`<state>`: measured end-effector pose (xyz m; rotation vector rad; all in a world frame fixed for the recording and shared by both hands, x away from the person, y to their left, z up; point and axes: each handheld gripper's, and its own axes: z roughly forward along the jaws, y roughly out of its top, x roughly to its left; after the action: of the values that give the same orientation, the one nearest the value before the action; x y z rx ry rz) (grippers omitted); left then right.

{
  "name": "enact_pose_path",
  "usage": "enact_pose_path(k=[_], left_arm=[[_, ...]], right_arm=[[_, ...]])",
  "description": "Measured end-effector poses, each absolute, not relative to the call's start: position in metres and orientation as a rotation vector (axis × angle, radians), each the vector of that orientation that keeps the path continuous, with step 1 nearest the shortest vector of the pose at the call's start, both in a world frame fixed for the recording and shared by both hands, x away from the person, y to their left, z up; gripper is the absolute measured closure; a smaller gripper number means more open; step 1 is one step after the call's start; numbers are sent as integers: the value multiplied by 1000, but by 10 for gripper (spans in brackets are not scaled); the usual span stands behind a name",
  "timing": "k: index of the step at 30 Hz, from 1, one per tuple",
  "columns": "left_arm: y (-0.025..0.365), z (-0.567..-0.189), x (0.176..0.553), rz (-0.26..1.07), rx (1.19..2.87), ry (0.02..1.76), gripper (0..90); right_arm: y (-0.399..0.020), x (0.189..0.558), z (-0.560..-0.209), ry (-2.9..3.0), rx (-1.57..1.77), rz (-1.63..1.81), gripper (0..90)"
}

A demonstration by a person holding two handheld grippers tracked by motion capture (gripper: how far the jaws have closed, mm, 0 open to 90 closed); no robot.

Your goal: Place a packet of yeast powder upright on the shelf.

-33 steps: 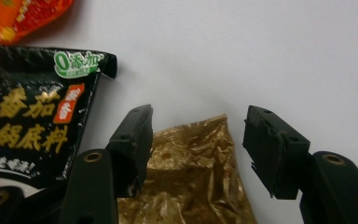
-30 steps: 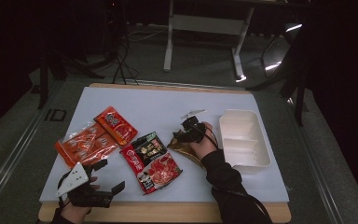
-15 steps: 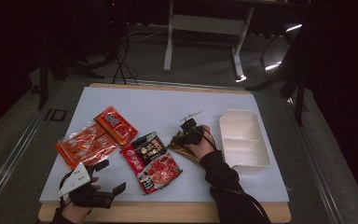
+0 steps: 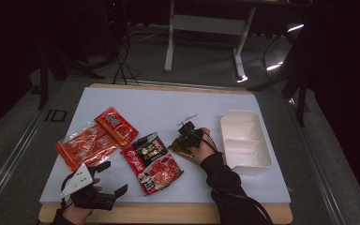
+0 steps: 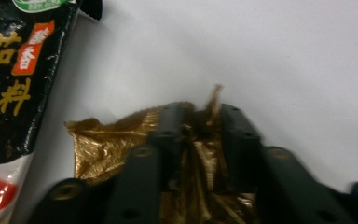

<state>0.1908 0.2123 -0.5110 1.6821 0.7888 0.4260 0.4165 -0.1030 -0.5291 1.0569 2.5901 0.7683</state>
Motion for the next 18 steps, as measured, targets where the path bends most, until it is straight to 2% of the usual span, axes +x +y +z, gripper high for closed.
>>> enact_pose_path(k=[7,18], left_arm=[[212,-511,191,429,1685,795,2],[212,-512,192,435,1687,796,2]], right_arm=[[-103,417,-525,2598,1044,772,829],[-117,405,-486,2546,1022,920,866]])
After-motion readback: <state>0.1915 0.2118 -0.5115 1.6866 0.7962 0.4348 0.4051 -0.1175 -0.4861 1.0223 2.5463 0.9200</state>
